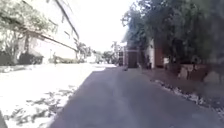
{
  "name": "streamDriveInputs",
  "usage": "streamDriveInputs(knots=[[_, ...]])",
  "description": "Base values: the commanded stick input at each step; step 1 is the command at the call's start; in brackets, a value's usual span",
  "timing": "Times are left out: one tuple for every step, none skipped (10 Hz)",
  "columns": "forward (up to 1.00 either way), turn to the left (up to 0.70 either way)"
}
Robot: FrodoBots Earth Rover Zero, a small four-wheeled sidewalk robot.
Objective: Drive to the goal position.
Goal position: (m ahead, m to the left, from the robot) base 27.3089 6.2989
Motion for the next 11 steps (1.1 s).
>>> streamDriveInputs(knots=[[1.0,0.0],[1.0,0.0],[1.0,0.0],[1.0,0.0],[1.0,0.0],[1.0,0.0],[1.0,0.0],[1.0,0.0],[1.0,0.0],[1.0,0.0],[1.0,0.0]])
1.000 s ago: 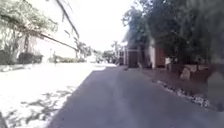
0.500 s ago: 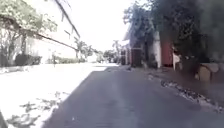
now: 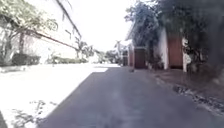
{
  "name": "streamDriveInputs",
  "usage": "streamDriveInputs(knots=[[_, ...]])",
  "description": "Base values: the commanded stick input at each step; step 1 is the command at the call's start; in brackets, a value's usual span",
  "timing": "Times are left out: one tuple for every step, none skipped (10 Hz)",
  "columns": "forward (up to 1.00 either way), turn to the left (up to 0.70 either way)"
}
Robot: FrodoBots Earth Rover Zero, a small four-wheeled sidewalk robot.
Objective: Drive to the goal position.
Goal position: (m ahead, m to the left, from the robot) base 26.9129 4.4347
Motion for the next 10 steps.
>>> streamDriveInputs(knots=[[1.0,0.0],[1.0,0.0],[1.0,0.0],[1.0,0.0],[1.0,0.0],[1.0,0.0],[1.0,0.0],[1.0,0.0],[1.0,0.0],[1.0,0.0]])
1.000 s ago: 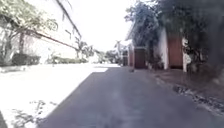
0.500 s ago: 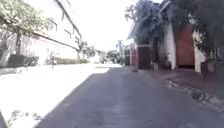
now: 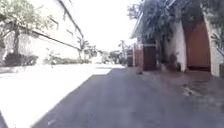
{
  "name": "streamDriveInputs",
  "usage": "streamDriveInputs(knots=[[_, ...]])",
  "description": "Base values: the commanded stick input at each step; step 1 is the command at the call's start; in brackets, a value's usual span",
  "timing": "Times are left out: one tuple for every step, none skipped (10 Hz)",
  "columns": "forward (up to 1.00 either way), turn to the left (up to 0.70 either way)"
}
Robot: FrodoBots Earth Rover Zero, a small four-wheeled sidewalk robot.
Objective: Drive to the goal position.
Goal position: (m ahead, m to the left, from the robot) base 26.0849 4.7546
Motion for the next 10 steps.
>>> streamDriveInputs(knots=[[1.0,-0.06],[1.0,-0.34],[1.0,-0.4],[1.0,-0.4],[1.0,-0.1],[1.0,-0.04],[1.0,0.0],[1.0,0.0],[1.0,0.0],[1.0,0.0]])
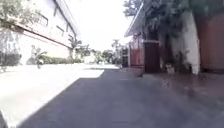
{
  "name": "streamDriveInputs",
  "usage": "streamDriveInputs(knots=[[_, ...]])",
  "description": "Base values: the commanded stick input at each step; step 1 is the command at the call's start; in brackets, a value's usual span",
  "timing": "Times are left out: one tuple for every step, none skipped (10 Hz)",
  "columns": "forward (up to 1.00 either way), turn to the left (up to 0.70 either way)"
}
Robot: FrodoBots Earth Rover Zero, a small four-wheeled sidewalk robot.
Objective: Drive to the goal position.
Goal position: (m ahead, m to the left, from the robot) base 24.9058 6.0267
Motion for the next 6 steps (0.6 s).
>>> streamDriveInputs(knots=[[1.0,0.0],[1.0,0.0],[1.0,0.0],[1.0,0.0],[1.0,0.0],[1.0,0.0]])
